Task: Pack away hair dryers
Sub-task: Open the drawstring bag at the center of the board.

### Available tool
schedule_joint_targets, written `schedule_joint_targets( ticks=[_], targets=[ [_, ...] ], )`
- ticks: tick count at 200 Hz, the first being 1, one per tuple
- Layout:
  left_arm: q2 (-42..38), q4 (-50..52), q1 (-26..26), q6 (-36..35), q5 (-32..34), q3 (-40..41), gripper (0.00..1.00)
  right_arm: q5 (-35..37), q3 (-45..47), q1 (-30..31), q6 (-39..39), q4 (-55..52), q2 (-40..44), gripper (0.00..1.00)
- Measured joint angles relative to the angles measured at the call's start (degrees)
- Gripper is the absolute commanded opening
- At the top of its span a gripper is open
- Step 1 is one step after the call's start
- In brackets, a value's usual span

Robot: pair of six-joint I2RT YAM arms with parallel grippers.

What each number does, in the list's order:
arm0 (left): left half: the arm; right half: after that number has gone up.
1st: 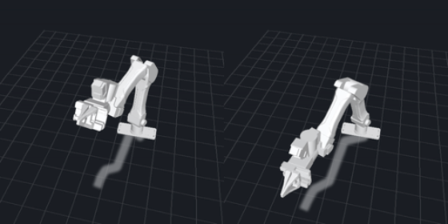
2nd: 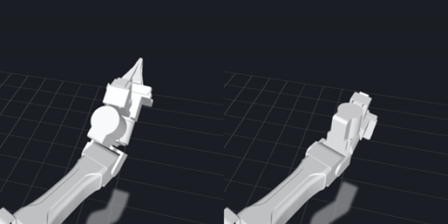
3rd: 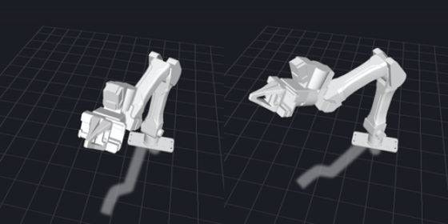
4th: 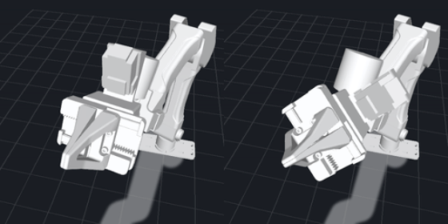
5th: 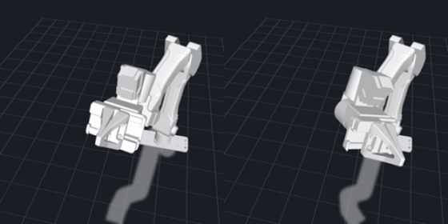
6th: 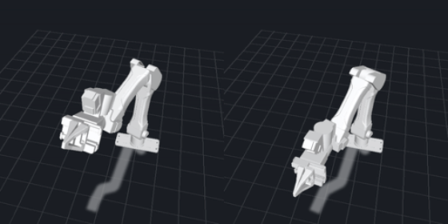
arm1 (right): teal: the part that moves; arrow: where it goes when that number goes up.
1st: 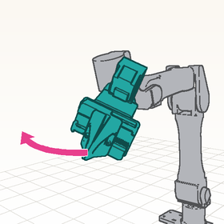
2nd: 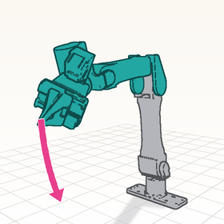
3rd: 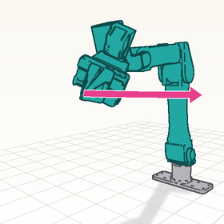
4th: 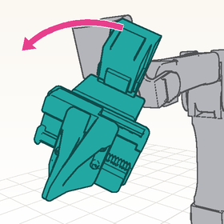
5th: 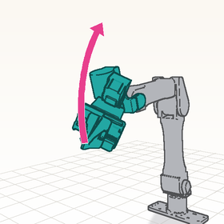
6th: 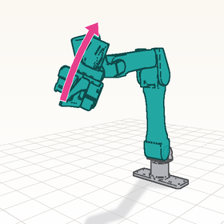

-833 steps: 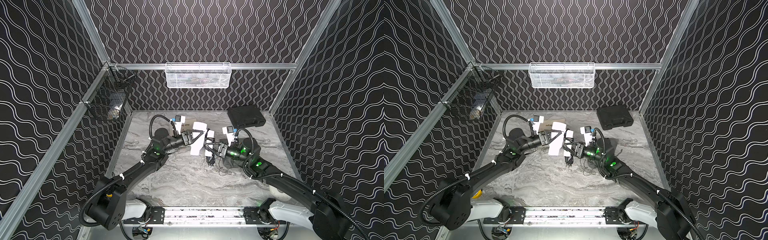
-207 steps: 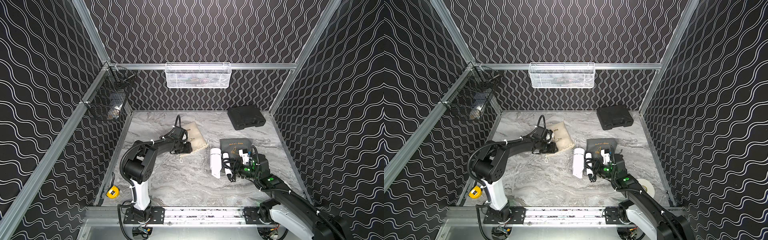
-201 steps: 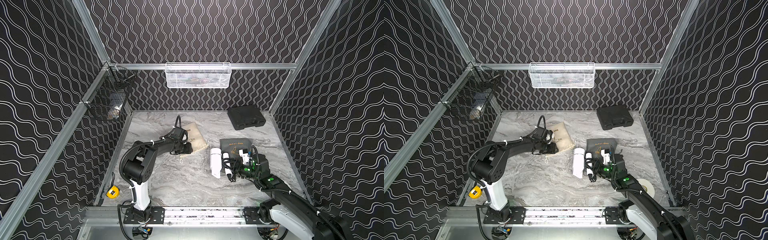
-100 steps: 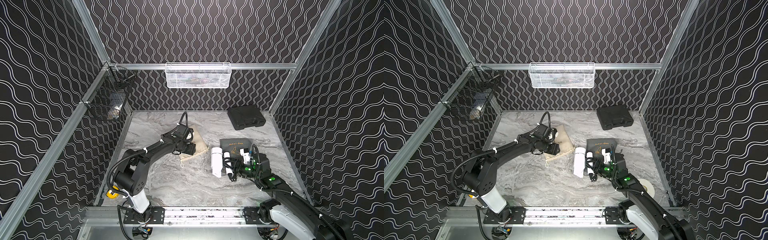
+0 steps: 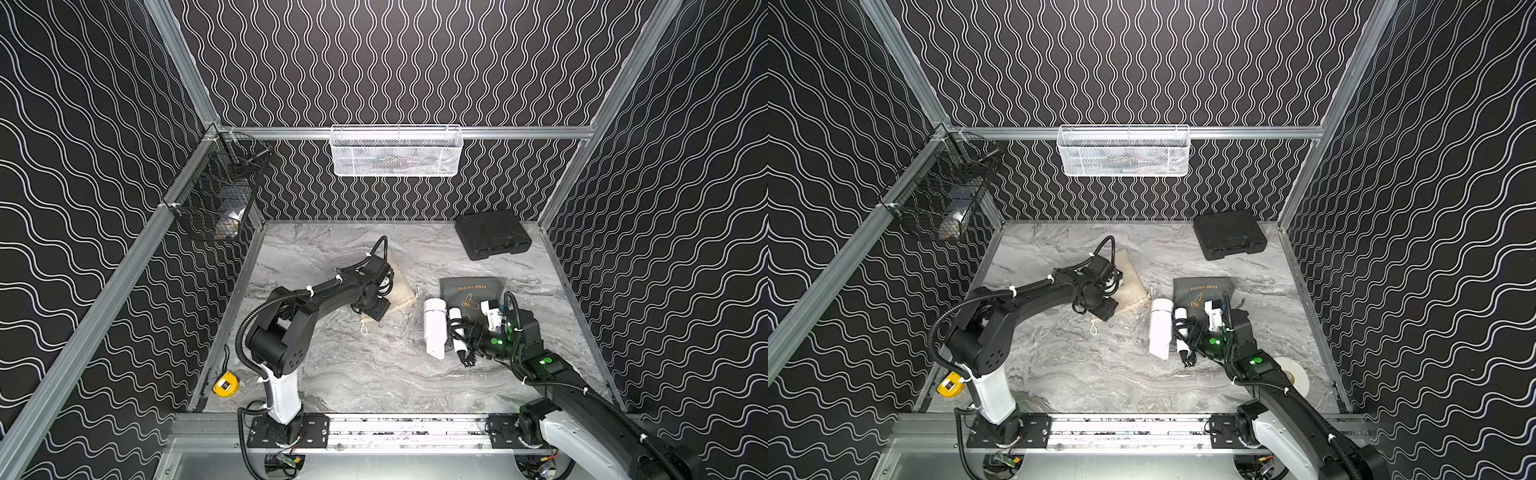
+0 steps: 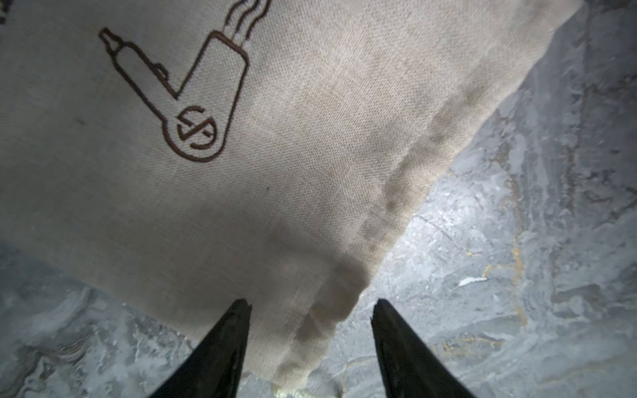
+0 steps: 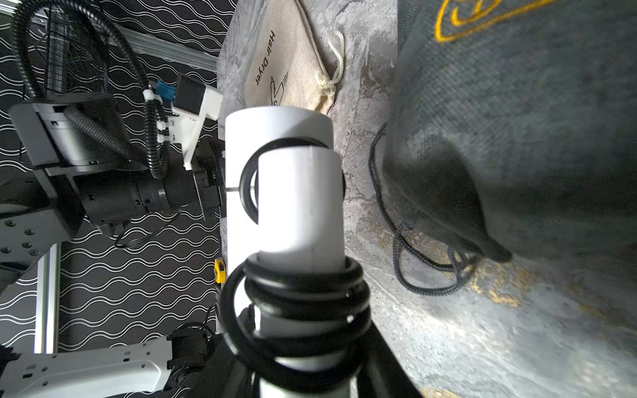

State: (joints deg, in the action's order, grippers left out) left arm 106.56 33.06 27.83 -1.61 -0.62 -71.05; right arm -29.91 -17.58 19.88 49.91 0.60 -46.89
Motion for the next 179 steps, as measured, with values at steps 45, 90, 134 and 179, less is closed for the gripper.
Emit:
schedule_joint_targets(
  ticks=[45,90,134,179],
  targets=[
    [0.96,-0.42,0.17,-1.31,-1.73,0.02,0.57,-0.02,0.15,0.00,0.00,-0.20,0.52,0.15],
    [2.49,-0.50,0.20,-1.46,-3.26,-0.13,0.48,-0.24,0.20,0.00,0.00,-0.17,0.07,0.15],
    [2.69,-1.07,0.20,-1.33,-4.09,-0.17,0.23,-0.22,0.35,0.00,-0.02,-0.20,1.31,0.15],
    [1.18,-2.14,0.20,-1.27,-5.16,0.42,0.17,-0.22,0.74,-0.04,-0.02,-0.26,1.86,0.15]
  ],
)
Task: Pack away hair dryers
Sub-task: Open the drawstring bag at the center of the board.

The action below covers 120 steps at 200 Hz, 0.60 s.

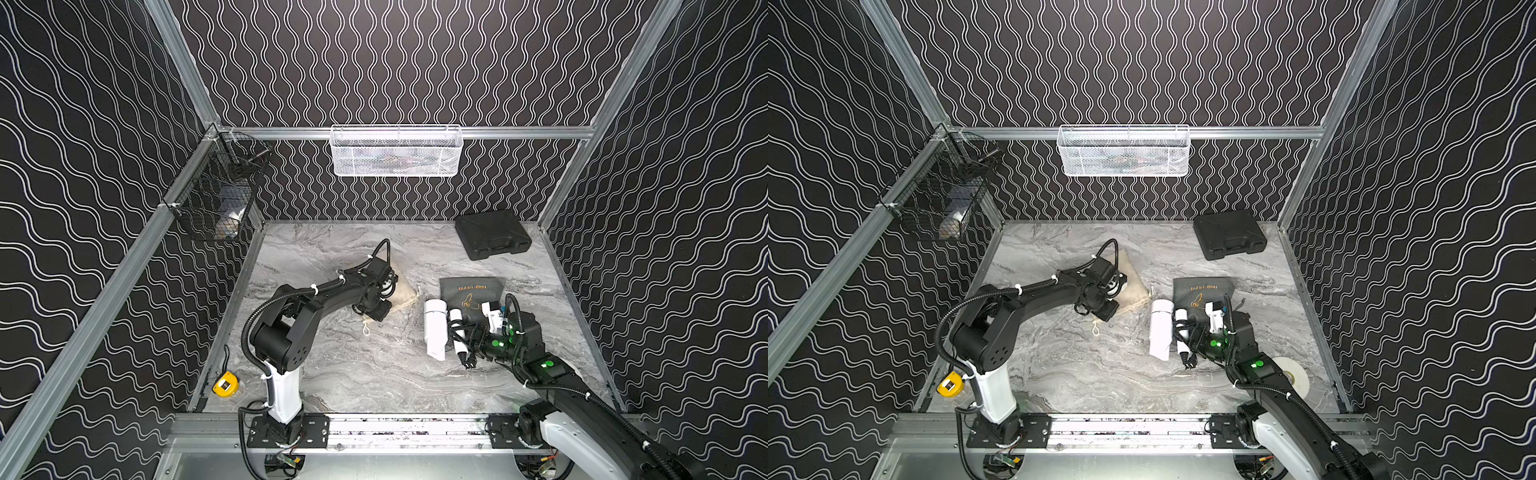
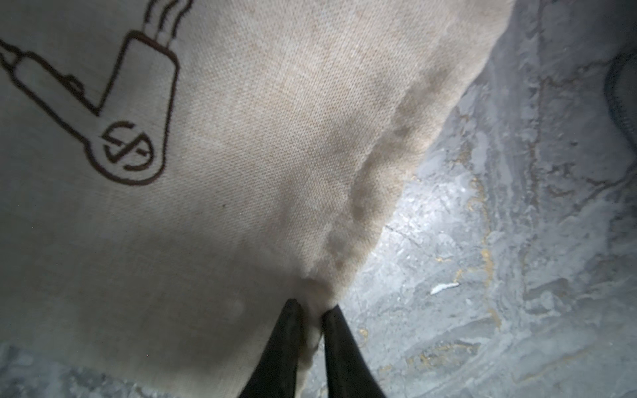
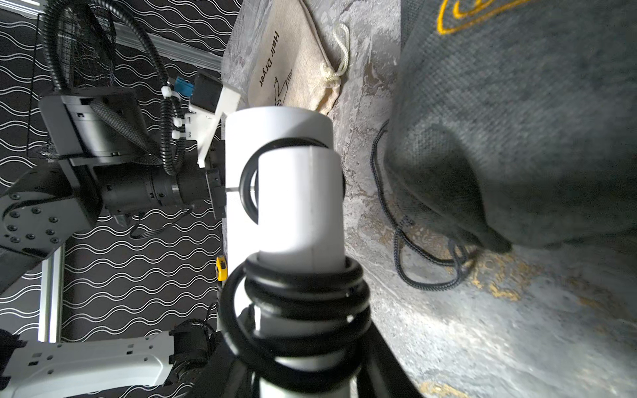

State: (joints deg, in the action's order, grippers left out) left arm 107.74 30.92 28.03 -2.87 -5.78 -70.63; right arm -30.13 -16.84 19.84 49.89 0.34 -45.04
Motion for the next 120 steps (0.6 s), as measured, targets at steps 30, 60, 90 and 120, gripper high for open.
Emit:
schedule_joint_targets(
  ticks=[30,60,90,120],
  targets=[
    [-0.07,-0.09,0.07,0.04,-1.03,0.07,0.14,-0.02,-0.02,-0.02,-0.02,0.00,-0.24,0.15],
    [-1.09,-0.09,0.46,0.22,-1.66,0.28,0.04,-0.04,-1.14,-0.02,-1.64,-1.64,-1.01,0.14],
    [-3.50,-1.09,1.40,0.70,-1.46,1.55,0.00,-0.07,-2.10,0.00,-4.52,-3.28,-2.54,0.13],
    [-7.32,-3.17,2.75,1.31,-1.20,3.23,0.00,-0.17,-3.04,0.22,-7.50,-5.60,-4.11,0.11]
  ],
)
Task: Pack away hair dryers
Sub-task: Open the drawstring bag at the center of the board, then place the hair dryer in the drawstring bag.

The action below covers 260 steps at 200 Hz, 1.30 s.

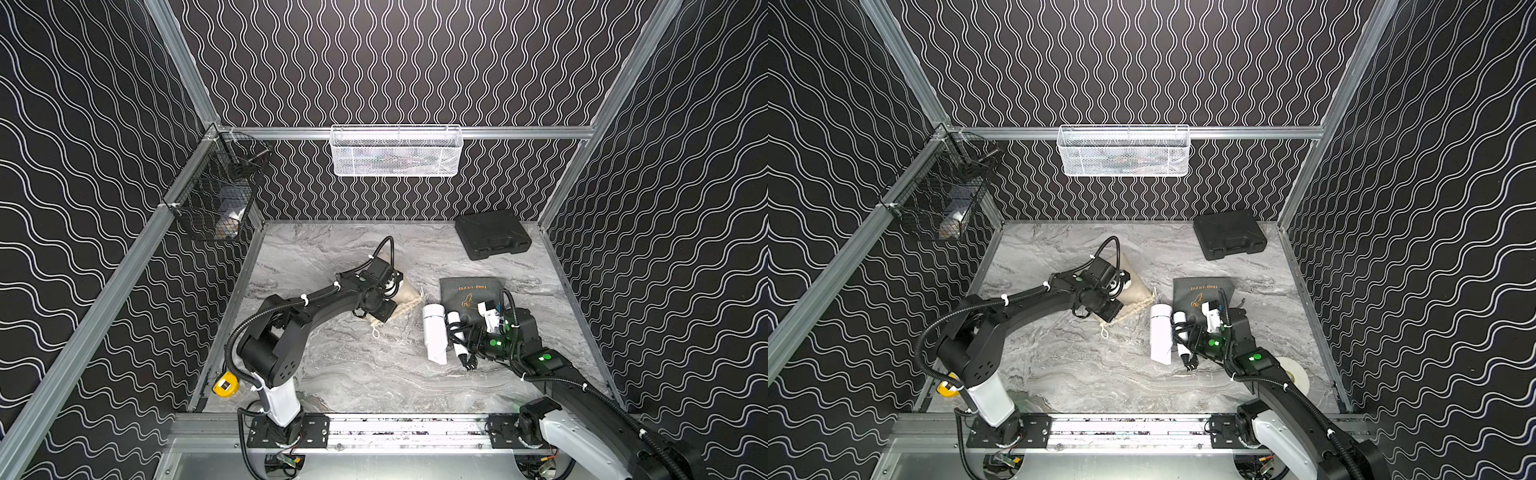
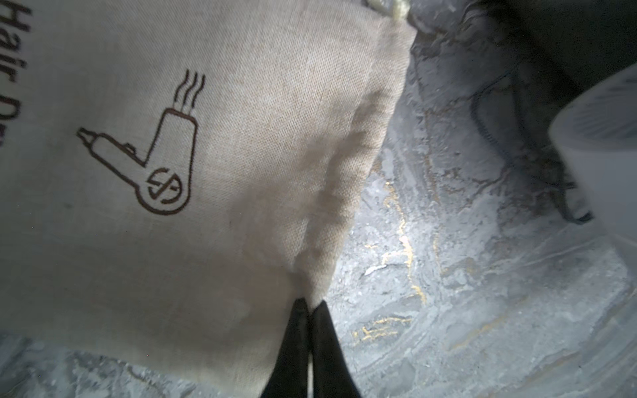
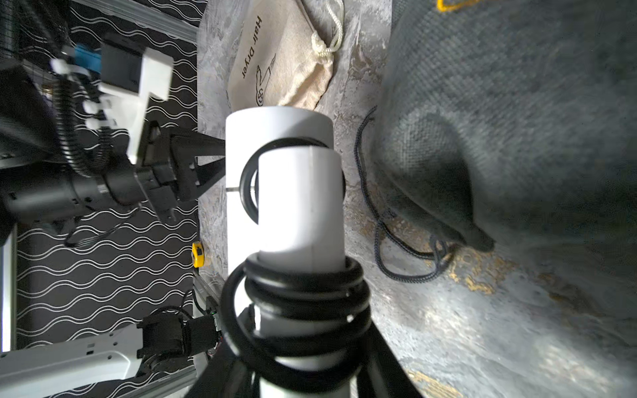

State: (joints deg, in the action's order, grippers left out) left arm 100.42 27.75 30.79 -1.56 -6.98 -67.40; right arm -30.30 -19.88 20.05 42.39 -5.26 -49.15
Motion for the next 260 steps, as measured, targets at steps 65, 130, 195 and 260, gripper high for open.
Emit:
schedule_joint_targets(
  ticks=[65,130,195,260],
  targets=[
    [-5.77,-5.46,1.92,1.51,1.66,2.36,0.00,4.17,-2.01,5.81,-6.05,-2.99,-0.20,0.10],
    [-7.02,-7.78,5.51,1.70,1.29,1.84,0.00,17.22,-6.38,18.58,-10.08,-5.14,-6.78,0.09],
    [-7.74,-8.87,7.06,1.68,0.09,1.66,0.00,24.79,-10.56,22.27,-12.50,-6.43,-11.61,0.09],
    [-8.20,-9.92,9.86,1.95,-0.85,0.90,0.00,29.55,-15.26,25.14,-14.45,-8.41,-17.22,0.08]
  ],
)
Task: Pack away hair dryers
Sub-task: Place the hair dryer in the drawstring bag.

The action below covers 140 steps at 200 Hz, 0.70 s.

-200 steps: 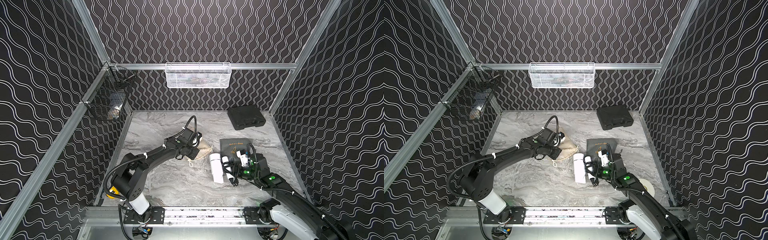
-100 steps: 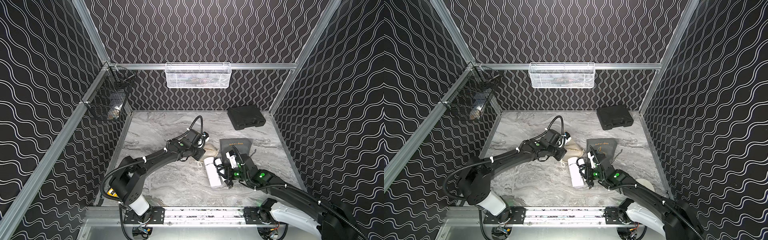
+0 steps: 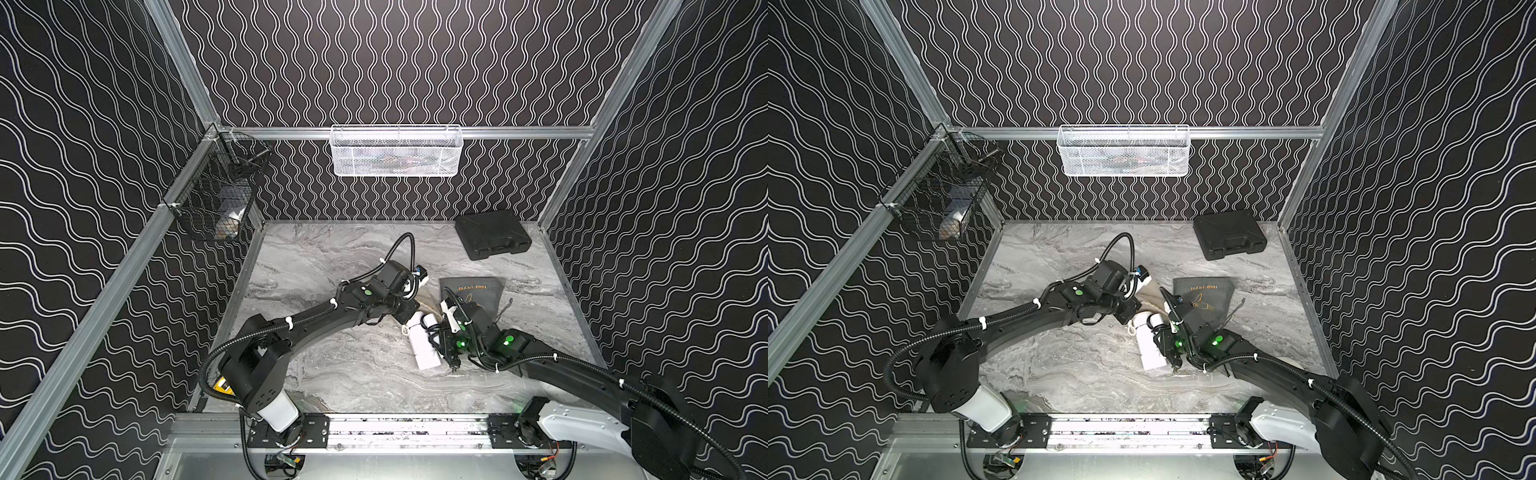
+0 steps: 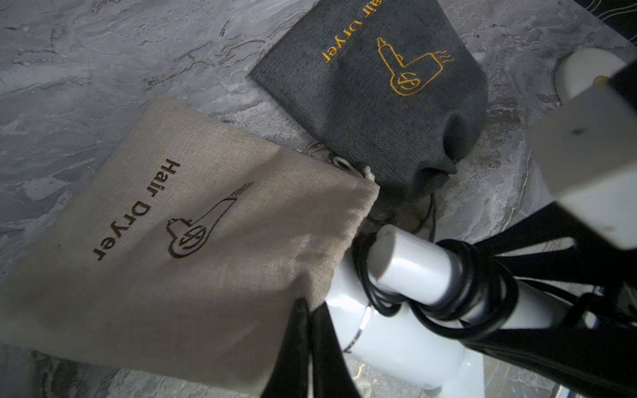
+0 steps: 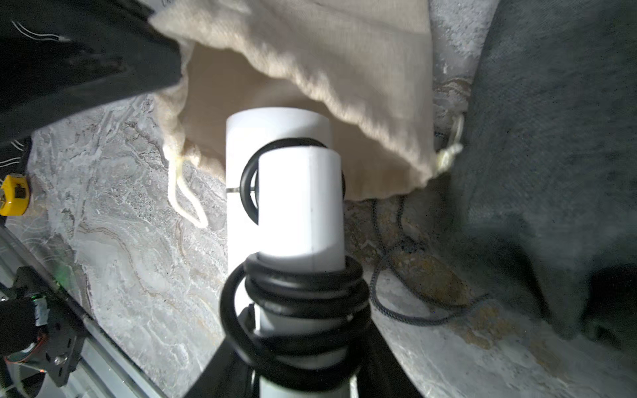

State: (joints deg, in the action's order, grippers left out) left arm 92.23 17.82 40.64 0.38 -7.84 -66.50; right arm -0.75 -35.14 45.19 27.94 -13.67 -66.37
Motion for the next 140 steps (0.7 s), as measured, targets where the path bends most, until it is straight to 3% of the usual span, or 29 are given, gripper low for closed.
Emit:
schedule_joint_targets(
  ticks=[84,140],
  targets=[
    [-2.73,-4.44,4.00,2.67,-0.59,2.60,0.00,0.07,0.68,-0.37,2.93,2.29,-1.40,0.07],
    [-5.31,-5.33,4.35,2.86,-0.90,5.55,0.00,-6.60,6.23,-7.41,7.93,8.24,4.63,0.08]
  ],
)
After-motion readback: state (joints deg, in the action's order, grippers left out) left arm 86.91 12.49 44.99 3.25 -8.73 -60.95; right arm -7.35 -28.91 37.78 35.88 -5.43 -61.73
